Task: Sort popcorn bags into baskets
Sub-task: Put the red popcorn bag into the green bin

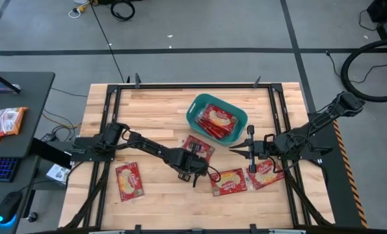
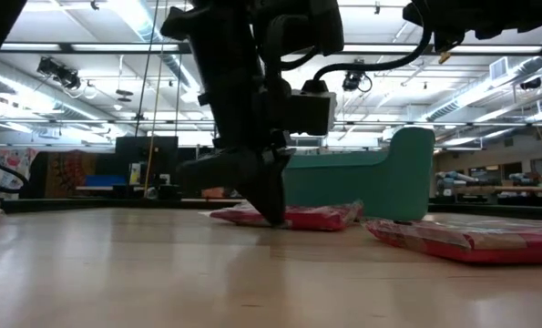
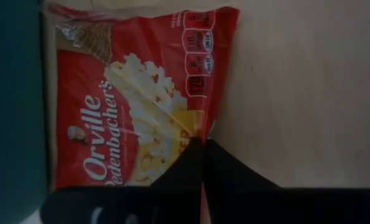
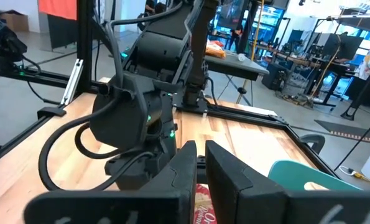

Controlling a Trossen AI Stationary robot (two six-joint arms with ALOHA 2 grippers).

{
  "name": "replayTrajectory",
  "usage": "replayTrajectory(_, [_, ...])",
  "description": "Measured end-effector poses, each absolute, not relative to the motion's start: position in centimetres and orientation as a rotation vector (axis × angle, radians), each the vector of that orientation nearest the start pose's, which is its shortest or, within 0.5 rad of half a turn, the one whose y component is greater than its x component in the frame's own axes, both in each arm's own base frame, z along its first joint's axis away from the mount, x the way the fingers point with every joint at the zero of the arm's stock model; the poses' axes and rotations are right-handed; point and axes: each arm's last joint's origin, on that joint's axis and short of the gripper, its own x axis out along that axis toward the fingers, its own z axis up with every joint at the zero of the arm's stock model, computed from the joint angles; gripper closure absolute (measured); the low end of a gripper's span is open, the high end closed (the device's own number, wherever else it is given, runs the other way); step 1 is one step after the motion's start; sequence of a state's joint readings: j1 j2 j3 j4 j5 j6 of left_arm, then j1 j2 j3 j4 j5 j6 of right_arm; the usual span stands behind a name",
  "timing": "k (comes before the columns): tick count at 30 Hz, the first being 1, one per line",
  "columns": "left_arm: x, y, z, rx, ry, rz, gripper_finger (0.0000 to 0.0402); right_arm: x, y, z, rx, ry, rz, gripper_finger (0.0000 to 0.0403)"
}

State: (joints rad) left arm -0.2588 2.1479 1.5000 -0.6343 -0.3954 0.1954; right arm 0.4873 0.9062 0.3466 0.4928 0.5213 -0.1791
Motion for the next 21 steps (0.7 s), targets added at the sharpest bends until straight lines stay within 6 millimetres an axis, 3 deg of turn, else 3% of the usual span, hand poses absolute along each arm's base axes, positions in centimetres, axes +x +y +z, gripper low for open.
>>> replayTrajectory(3, [41.0,-9.7,15.2,0.577,1.23,-0.007,0.0397,17.4,7.6,22.6,-0.211,0.061,-0.029,0.0362])
replayTrajectory(13, [40.3,-9.6,24.2,0.521,1.04,0.062,0.04,17.4,7.6,22.6,-0.211,0.061,-0.029,0.0362])
replayTrajectory(21, [40.4,-9.4,28.2,0.655,0.962,0.135,0.04,17.4,7.6,22.6,-0.212,0.057,-0.029,0.0362])
